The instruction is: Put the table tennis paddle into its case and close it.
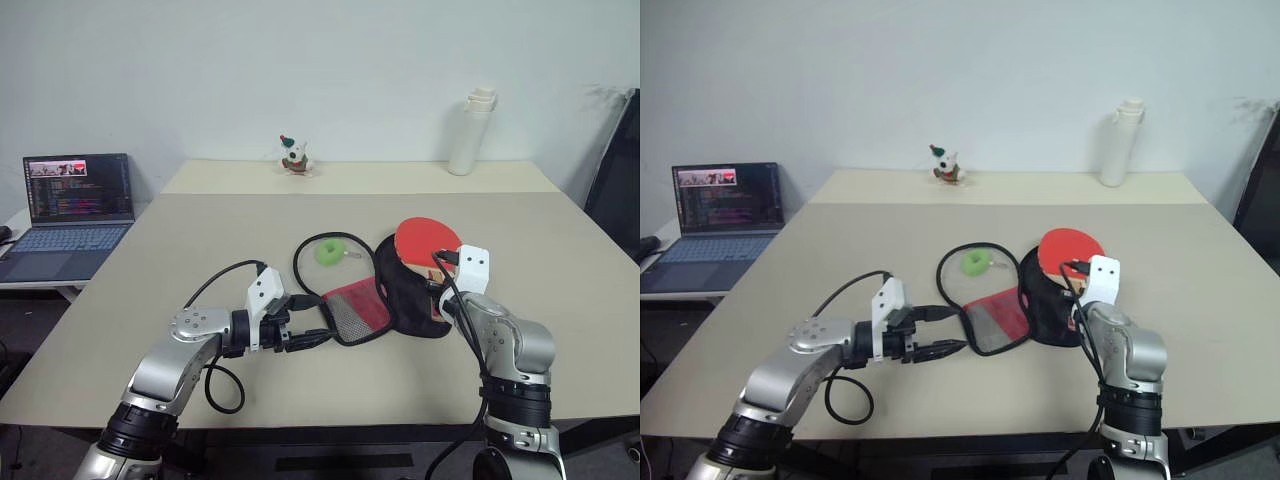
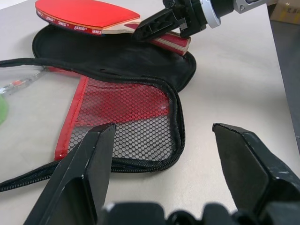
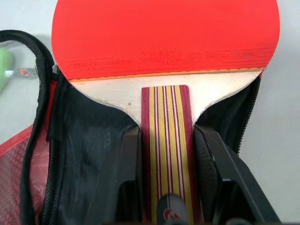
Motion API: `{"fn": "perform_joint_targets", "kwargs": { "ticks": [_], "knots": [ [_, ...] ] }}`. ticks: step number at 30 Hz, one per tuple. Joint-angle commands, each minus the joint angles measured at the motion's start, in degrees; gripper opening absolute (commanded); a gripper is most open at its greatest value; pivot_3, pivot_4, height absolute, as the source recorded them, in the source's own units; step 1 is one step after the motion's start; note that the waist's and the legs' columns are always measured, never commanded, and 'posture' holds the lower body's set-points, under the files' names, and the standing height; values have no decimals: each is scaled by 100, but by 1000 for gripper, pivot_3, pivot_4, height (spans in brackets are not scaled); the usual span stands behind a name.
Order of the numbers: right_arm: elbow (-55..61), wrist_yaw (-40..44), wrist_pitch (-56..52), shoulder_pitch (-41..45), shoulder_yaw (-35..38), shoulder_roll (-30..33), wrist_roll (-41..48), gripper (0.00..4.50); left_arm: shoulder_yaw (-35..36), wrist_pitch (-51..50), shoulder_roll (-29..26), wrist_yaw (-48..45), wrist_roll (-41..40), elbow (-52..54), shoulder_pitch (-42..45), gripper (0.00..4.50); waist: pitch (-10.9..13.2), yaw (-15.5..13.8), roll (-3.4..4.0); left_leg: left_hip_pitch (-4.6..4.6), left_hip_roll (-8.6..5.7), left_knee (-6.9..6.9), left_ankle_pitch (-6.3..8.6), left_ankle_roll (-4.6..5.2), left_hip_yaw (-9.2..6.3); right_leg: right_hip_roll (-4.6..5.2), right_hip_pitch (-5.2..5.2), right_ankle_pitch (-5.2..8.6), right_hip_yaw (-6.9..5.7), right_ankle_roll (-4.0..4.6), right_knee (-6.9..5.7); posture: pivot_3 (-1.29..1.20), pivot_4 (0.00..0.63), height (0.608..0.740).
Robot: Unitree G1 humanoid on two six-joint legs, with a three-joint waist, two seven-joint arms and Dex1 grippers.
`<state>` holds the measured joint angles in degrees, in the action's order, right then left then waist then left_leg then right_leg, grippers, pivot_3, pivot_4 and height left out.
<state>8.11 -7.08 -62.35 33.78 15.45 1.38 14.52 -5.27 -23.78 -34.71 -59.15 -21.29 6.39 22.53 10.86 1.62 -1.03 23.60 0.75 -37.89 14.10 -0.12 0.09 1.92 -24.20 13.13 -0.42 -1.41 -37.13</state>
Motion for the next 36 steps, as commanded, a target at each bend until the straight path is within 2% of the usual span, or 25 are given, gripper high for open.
{"fn": "perform_joint_targets", "kwargs": {
  "ticks": [1,20,26,30,33,36],
  "knots": [
    [117,28,238,3,-147,-38,-34,1108,48,-61,-32,56,-46,277,36,3599,0,1,0,0,0,0,0,0,0,0,0,0,0,0,0,0,150,740],
    [62,-189,361,-259,-292,-230,-186,1108,55,-325,-19,143,-83,483,81,3599,0,0,0,0,-1,-1,0,0,-2,1,1,0,-1,-1,-1,0,150,740],
    [115,-213,513,-274,-479,-244,-320,3040,67,-204,-19,118,-38,361,14,3599,-1,0,-1,0,-2,-2,0,0,-2,1,2,0,-1,0,-1,0,150,740],
    [552,239,396,-349,-929,51,-268,4397,100,-158,-23,163,-6,317,-42,3599,-1,2,0,-2,-1,-3,0,0,-2,1,1,0,0,0,-3,0,150,740],
    [1622,1282,-215,-479,-1252,670,460,4397,193,-95,-85,312,134,115,-65,3599,0,-3,0,-1,-2,-2,0,0,-2,1,1,1,-1,-1,-2,0,150,740],
    [2287,1966,-606,-512,-1230,1274,999,4397,217,-22,-138,569,386,-238,21,3599,-1,-5,-1,-2,-1,-3,0,0,-7,1,4,5,-4,-9,0,0,150,740]
  ]
}}
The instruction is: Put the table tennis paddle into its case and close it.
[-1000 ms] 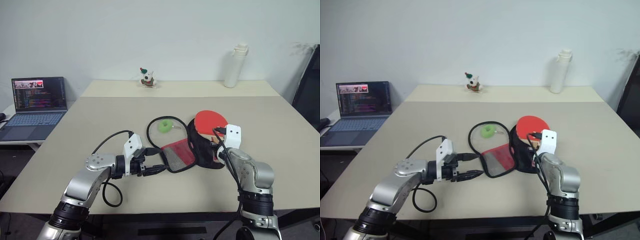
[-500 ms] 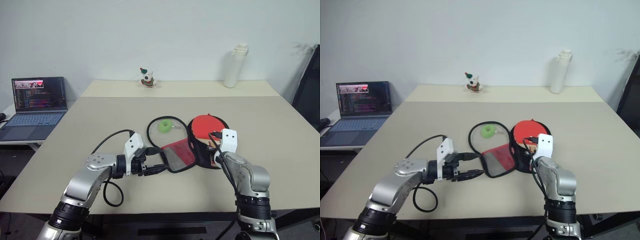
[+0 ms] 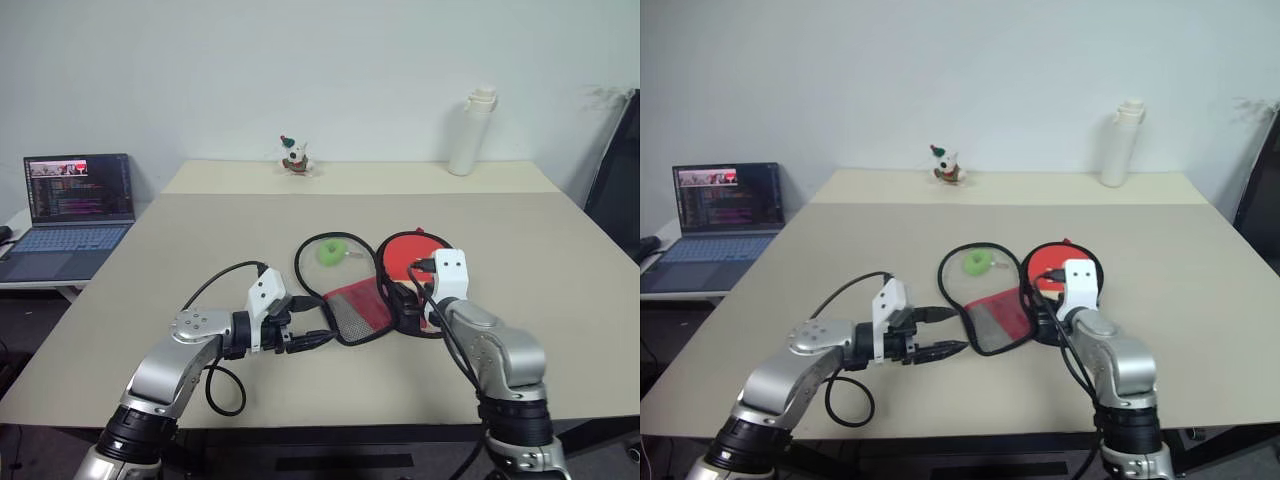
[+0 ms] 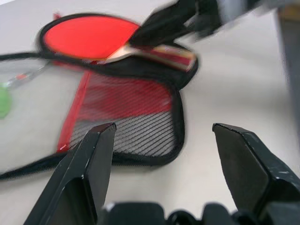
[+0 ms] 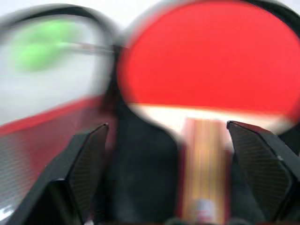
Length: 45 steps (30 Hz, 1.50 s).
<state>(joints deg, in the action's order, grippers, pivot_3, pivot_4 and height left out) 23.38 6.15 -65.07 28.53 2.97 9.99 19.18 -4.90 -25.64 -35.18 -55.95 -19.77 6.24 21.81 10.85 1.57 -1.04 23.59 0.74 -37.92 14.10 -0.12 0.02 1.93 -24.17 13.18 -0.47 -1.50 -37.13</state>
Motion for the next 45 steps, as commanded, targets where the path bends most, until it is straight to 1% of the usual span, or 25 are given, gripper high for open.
{"fn": "perform_joint_targets", "kwargs": {
  "ticks": [1,3,6,10,13,14,18,23,27,31,37,41,45],
  "knots": [
    [956,901,-537,53,212,635,810,4397,184,194,-103,398,383,-471,177,3599,0,-4,0,0,0,-2,0,0,-2,0,1,3,-2,-5,0,0,150,740],
    [1212,1331,-826,156,561,1047,1287,4397,188,305,-92,651,632,-930,349,3599,-1,-9,-2,-3,0,-5,0,0,-7,0,5,5,-7,-9,-2,0,150,740],
    [1348,1812,-991,304,905,1652,1741,4439,117,510,-34,767,857,-1492,605,2951,-1,-14,-2,-6,-1,-8,-1,1,-7,0,8,9,-8,-17,-5,0,150,740],
    [1394,2073,-1034,292,1066,2026,2115,4439,4,664,94,694,976,-1938,864,1485,-4,-18,-7,-5,-1,-5,-1,1,-5,1,8,3,-6,-6,-1,0,150,740],
    [1477,2173,-1030,199,1127,2180,2327,4439,-71,758,222,671,1088,-2322,1095,325,-4,-23,-8,-3,-2,-4,-1,1,-2,2,7,-5,-5,8,-1,0,150,740],
    [1486,2170,-1022,177,1131,2212,2366,4439,-89,779,260,647,1104,-2438,1161,22,-4,-24,-8,-2,-2,-4,-1,1,-2,2,7,-5,-4,8,-1,0,150,740],
    [1482,2102,-976,109,1155,2305,2447,4439,-179,985,512,740,1298,-3177,1516,22,-5,-28,-8,-2,-3,-7,-1,1,-1,3,7,-3,-4,3,-3,0,150,740],
    [1456,2042,-917,73,1150,2377,2458,4439,-263,1353,956,829,1511,-4195,1966,22,-6,-51,-10,-2,-5,-10,-1,1,-2,3,9,-2,-5,-1,-6,0,150,740],
    [1451,2008,-874,30,1141,2424,2478,4439,-227,1728,1346,826,1573,-4944,2361,22,-7,-153,-12,-3,-7,-15,-1,1,-1,4,11,-2,-6,-2,-7,0,150,740],
    [1482,1997,-865,-54,1221,2536,2514,4439,-251,2171,1710,825,1712,-5597,2984,22,-8,-248,-14,1,-14,-24,-1,1,5,8,17,-4,-15,-6,-5,0,150,740],
    [1512,2034,-889,-240,1578,2880,2671,4439,-207,2582,2147,589,1732,-5950,3968,22,-6,-256,-18,32,-17,-28,-1,2,10,9,2,-18,-13,-7,12,0,150,740],
    [1482,2165,-932,-484,2021,3283,2801,4439,-222,2822,2598,502,1746,-6311,4658,22,-6,-273,-19,33,-20,-21,0,2,10,9,2,-17,-15,-8,15,0,150,740],
    [1407,2233,-920,-782,2443,3710,2839,4439,-184,3074,3142,662,1814,-6903,5260,22,-6,-279,-19,32,-23,-22,0,3,16,9,3,-11,-14,-19,16,0,150,740]
  ]
}}
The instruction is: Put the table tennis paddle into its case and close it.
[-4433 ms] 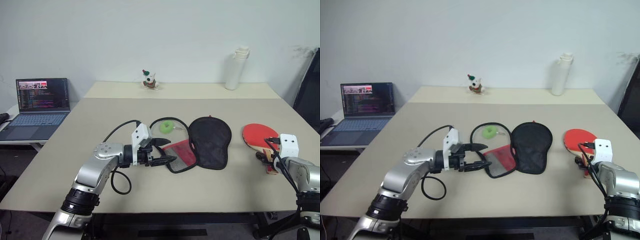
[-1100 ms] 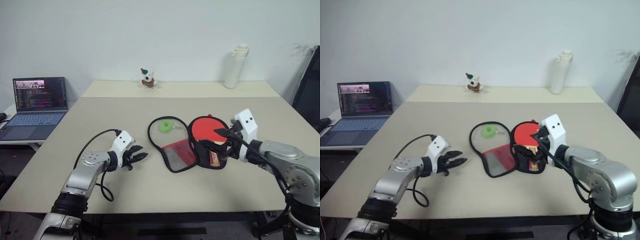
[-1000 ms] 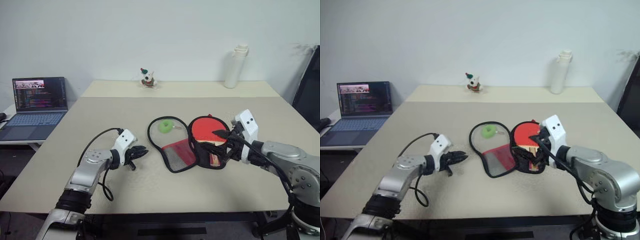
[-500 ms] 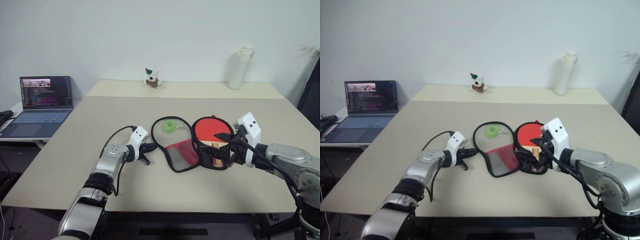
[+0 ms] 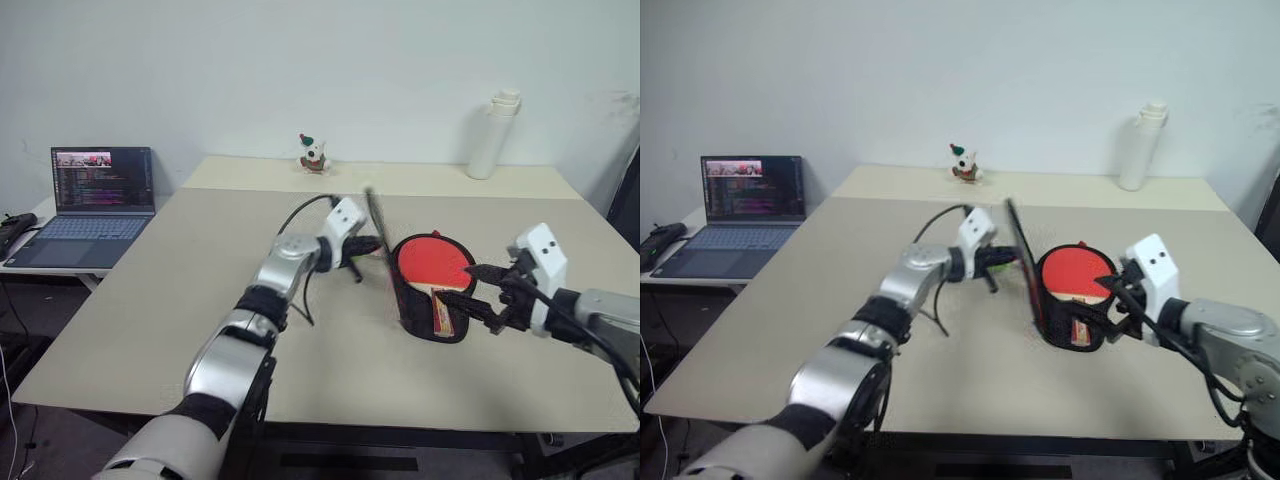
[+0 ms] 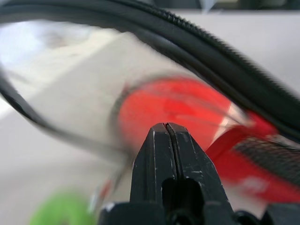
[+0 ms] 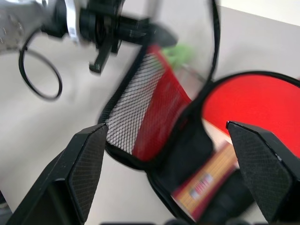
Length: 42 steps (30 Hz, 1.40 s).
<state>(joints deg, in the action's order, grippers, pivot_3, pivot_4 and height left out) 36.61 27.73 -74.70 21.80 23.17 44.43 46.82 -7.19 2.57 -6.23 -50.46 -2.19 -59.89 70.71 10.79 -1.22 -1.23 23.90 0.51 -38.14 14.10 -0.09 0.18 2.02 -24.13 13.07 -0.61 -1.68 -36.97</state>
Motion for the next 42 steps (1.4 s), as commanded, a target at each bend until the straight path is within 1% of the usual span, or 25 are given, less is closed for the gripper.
{"fn": "perform_joint_targets", "kwargs": {
  "ticks": [1,4,7,10,14,17,20,22,26,30,35,39,42],
  "knots": [
    [20,79,62,-209,567,390,16,4439,58,314,386,202,82,-455,506,22,0,5,0,0,0,0,0,0,1,0,0,4,0,-6,0,0,150,740],
    [-173,64,131,-406,857,620,-106,4439,98,456,627,463,169,-816,743,22,1,33,-1,-2,-1,1,0,0,5,-3,-1,7,2,-11,-1,0,150,740],
    [-270,8,177,-505,903,630,-118,4439,158,535,646,493,186,-940,769,22,0,98,0,-7,2,1,0,1,5,-14,-1,10,4,-16,-3,0,150,740],
    [-385,-94,286,-589,750,518,-209,4439,158,606,488,366,236,-939,622,22,0,135,0,-11,4,1,0,0,3,-28,-2,9,6,-15,-10,0,150,740],
    [-730,-262,540,-419,246,252,-408,4439,367,565,109,-20,16,-645,334,22,-1,165,3,-17,8,1,0,0,1,-42,-2,6,12,-8,-11,0,150,740],
    [-1159,-391,793,-177,-159,26,-664,4470,480,451,-214,-478,-157,-177,-62,3,-2,194,5,-23,17,3,0,0,0,-51,-2,2,19,-2,-12,0,150,740],
    [-1712,-412,1058,64,-540,-173,-932,4470,488,128,-588,-812,-286,621,-651,3,-2,195,7,-23,18,3,0,0,0,-52,-3,-6,21,13,-13,0,150,740],
    [-2263,-491,1268,334,-820,-365,-1184,4470,499,-254,-908,-1030,-431,1507,-1235,3,-2,187,7,-19,21,2,0,0,-1,-50,-5,-14,20,27,-12,0,150,740],
    [-3516,-384,1840,872,-1340,-633,-1724,4470,606,-1532,-1392,-1172,-1015,3765,-2436,3,-2,234,7,-20,32,3,-1,-1,-5,-42,-5,-16,27,29,-14,0,150,740],
    [-4436,-155,2272,1210,-1645,-776,-2085,4470,620,-2333,-1618,-975,-1320,5101,-3079,3,-2,173,8,-15,31,-3,-2,-2,-4,-30,-4,-16,18,29,-17,0,150,740],
    [-5293,82,2668,1540,-1901,-942,-2439,4470,584,-2765,-1715,-701,-1480,5713,-3378,3,-3,138,8,-20,23,-10,-2,-2,-2,-23,3,-18,20,26,-18,0,150,740],
    [-5763,282,2724,1633,-2057,-1010,-2620,4470,549,-2862,-1750,-597,-1500,5876,-3474,3,-3,142,8,-21,25,-8,-2,-2,1,-26,2,-18,19,27,-18,0,150,740],
    [-5895,398,2649,1666,-2064,-1051,-2671,4470,542,-2873,-1774,-564,-1511,5899,-3487,3,-4,145,9,-23,25,-8,-2,-2,1,-26,2,-18,20,27,-19,0,150,740]
  ]
}}
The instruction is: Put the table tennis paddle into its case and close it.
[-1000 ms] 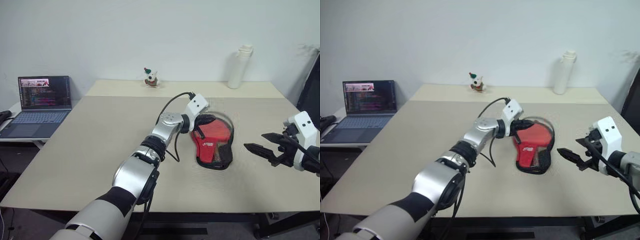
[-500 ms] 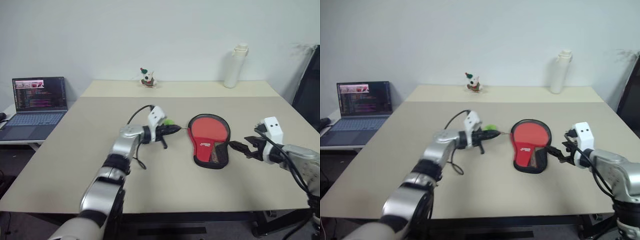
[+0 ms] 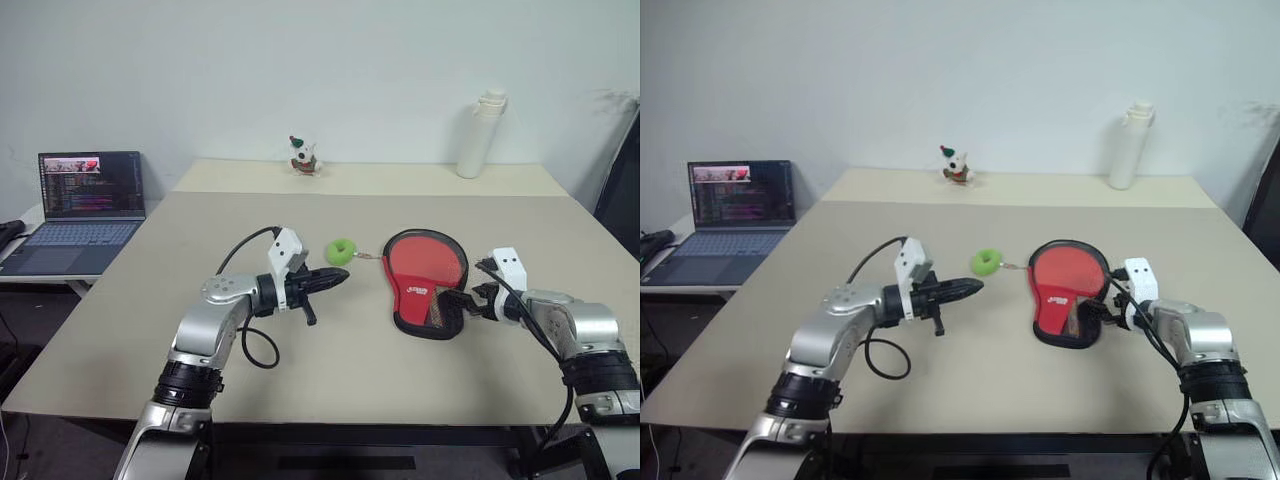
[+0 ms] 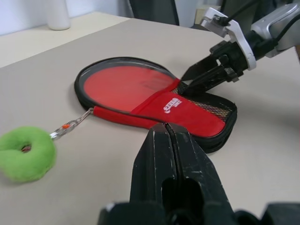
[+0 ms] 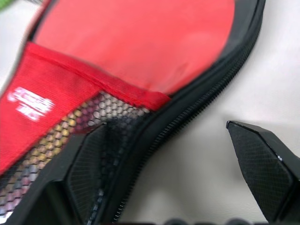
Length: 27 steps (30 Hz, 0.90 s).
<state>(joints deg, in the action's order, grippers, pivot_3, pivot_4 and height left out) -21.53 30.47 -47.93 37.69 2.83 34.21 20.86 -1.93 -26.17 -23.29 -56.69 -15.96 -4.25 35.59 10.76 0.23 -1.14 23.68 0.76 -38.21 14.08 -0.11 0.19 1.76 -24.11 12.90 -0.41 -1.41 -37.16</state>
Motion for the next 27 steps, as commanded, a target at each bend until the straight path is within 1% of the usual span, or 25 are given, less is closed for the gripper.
{"fn": "perform_joint_targets", "kwargs": {
  "ticks": [1,3,6,9,12,15,17,18,22,26,27],
  "knots": [
    [-99,154,-61,88,-18,-52,-69,4470,16,4,-76,66,-135,336,23,3,0,0,0,-2,0,0,0,0,-1,0,1,0,0,0,-1,0,150,740],
    [-98,224,-133,97,-31,-118,-60,4470,14,13,-92,76,-136,338,12,3,-1,2,0,-6,0,0,0,0,-1,0,3,0,1,0,-3,0,150,740],
    [-43,274,-228,101,-95,-263,-63,3851,8,27,-117,93,-145,333,-4,0,-1,21,0,-15,0,1,0,0,-1,-3,6,0,6,0,-4,0,150,740],
    [46,313,-338,98,-150,-434,-78,2859,2,37,-164,98,-154,334,-37,0,-3,45,-1,-25,0,6,0,0,2,-10,7,0,15,1,-7,0,150,740],
    [81,344,-383,85,-229,-569,-148,1770,8,46,-246,76,-158,336,-98,0,-3,89,0,-32,2,8,0,0,5,-18,8,-2,22,4,-12,0,150,740],
    [10,338,-388,113,-246,-703,-195,808,21,43,-404,-19,-193,421,-253,0,-4,132,-2,-46,3,10,0,0,12,-22,14,-2,32,4,-17,0,150,740],
    [-39,354,-395,156,-253,-776,-205,214,36,8,-549,-132,-248,511,-397,0,-5,165,-2,-69,4,17,1,0,22,-24,32,-1,43,5,-15,0,150,740],
    [-61,369,-417,193,-238,-817,-188,18,46,-8,-638,-205,-277,556,-484,0,-5,170,-2,-82,5,21,1,1,28,-28,40,0,53,6,-13,0,150,740],
    [1,551,-562,319,-253,-919,-68,18,20,-61,-980,-518,-418,804,-807,0,-5,183,-3,-91,14,24,1,1,40,-40,39,-1,83,9,-14,0,150,740],
    [304,889,-763,379,-453,-1017,53,18,6,-176,-1324,-908,-640,1168,-1199,0,-5,216,-3,-91,23,26,2,1,52,-53,29,-2,104,13,-13,0,150,740],
    [412,969,-817,376,-519,-1045,77,18,-4,-182,-1418,-1007,-689,1265,-1313,0,-5,219,-3,-90,45,27,2,2,54,-55,26,0,108,16,-14,0,150,740]
  ]
}}
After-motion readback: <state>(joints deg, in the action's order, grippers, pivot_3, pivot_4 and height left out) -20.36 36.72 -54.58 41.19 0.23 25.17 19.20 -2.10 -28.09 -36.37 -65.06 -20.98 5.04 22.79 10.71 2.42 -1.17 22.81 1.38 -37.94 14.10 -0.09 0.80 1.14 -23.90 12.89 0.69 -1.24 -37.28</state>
